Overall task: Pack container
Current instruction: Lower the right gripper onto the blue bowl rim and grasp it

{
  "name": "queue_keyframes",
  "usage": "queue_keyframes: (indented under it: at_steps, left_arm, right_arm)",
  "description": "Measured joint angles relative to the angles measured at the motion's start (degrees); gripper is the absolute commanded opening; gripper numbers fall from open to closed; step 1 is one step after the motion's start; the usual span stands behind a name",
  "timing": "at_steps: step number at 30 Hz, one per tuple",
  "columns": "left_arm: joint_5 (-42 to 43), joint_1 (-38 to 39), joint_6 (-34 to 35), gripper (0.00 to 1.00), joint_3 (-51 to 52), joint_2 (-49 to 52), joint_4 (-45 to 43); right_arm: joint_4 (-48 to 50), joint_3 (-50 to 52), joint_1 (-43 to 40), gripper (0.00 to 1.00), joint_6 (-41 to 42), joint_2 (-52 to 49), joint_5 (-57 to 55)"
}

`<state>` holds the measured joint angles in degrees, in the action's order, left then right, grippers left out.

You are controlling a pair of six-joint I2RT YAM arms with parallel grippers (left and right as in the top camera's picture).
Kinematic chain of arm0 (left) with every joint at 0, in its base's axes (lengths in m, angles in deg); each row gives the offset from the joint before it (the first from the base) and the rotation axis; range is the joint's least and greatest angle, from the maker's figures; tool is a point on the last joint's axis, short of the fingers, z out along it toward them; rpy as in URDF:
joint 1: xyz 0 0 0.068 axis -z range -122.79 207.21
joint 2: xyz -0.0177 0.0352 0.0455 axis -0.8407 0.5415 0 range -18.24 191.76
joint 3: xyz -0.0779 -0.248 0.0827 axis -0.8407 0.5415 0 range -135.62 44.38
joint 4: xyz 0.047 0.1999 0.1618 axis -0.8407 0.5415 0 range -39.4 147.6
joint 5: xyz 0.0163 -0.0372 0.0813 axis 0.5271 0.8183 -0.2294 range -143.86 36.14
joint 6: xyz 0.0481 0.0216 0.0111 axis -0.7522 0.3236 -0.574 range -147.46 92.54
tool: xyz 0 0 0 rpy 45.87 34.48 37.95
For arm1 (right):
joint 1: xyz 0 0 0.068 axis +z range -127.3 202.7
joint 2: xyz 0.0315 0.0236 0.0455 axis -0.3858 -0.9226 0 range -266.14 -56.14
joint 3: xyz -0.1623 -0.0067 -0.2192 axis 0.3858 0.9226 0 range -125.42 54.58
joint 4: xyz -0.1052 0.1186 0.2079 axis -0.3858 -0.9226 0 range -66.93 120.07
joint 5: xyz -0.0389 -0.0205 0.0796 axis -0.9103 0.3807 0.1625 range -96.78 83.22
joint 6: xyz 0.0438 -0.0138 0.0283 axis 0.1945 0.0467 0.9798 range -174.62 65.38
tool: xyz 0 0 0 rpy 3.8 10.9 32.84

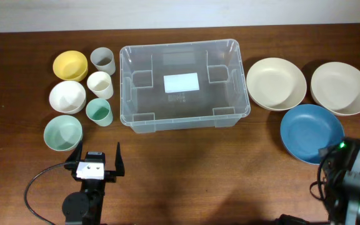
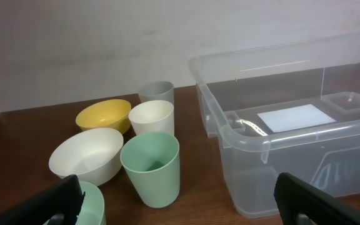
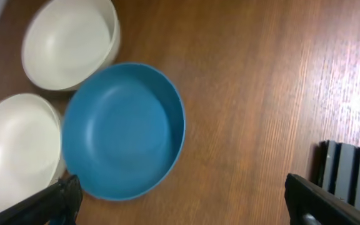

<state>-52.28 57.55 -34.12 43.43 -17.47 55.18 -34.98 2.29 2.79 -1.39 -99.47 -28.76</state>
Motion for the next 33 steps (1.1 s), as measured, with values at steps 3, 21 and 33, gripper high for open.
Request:
queue_keyframes:
  at_steps: [3, 21, 33]
  left_arm:
    - [0.0, 0.0, 0.0, 1.0, 0.0, 0.0, 0.0]
    - [0.0, 0.0, 0.0, 1.0, 0.0, 0.0, 0.0]
    - [0.0, 0.0, 0.0, 1.0, 0.0, 0.0, 0.0]
  right_arm:
    - [3.2, 0.0, -4.1, 0.99, -5.6, -4.7, 5.9]
    - [7.2, 0.9, -22.1, 0.99, -27.9, -21.9, 31.6]
    - [20.5, 11.5, -30.3, 0.99, -32.0, -21.9, 35.8]
